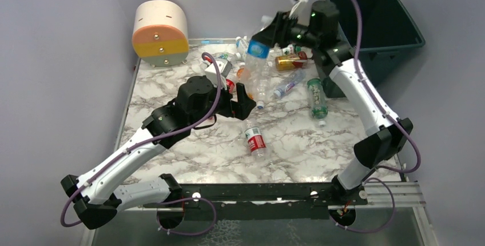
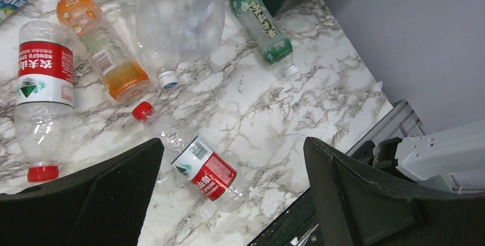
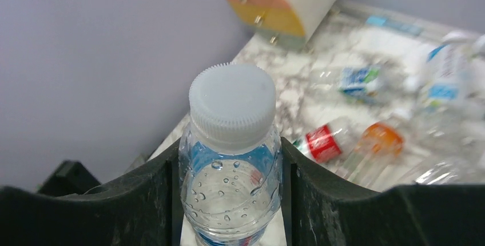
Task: Put the plastic bottles in the bin
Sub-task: Pick up the plastic bottle at the center of the board, then place the plastic bottle in the trash bin.
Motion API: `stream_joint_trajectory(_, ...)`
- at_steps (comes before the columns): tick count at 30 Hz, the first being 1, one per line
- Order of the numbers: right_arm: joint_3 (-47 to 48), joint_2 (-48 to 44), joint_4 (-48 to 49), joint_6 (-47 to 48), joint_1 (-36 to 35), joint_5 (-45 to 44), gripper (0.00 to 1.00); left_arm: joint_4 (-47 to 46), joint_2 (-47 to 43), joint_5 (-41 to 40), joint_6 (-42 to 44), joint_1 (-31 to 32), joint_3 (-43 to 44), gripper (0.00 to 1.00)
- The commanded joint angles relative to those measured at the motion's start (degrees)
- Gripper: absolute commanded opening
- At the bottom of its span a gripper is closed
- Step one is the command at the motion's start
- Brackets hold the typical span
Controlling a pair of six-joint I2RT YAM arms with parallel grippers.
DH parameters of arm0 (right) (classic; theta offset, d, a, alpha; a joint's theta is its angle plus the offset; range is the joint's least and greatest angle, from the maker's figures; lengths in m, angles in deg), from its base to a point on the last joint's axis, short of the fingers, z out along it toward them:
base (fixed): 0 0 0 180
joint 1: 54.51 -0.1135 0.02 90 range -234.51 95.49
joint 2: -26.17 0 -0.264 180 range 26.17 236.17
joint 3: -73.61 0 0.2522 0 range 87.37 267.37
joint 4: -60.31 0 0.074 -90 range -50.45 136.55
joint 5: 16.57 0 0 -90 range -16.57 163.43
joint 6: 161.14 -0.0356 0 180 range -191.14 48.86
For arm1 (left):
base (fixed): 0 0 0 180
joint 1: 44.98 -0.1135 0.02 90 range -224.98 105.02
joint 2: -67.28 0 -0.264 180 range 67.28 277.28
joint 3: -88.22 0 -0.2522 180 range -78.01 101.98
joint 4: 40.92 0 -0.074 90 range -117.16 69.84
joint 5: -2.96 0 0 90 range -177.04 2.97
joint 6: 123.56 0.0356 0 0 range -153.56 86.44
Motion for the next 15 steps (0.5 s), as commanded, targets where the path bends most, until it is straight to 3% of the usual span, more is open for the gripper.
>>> stream_joint_trajectory(1, 13.60, 1.89, -7.65, 3.14, 8.30, -3.41, 0.53, 0.59, -2.14, -2.35, 1.04, -0.10, 0.33, 0.99)
stream_joint_trajectory(7, 23.81, 2.63, -9.69, 6.34, 16.10, -13.74, 0.53, 0.47, -3.06, -2.26, 1.11, -0.13, -1.01, 0.99)
stream_joint_trajectory(15, 15.46, -4.27, 3.03, 14.30, 17.29, -36.85, 0.53, -0.54, -3.36, -0.61, 0.68, -0.12, -3.48, 0.99)
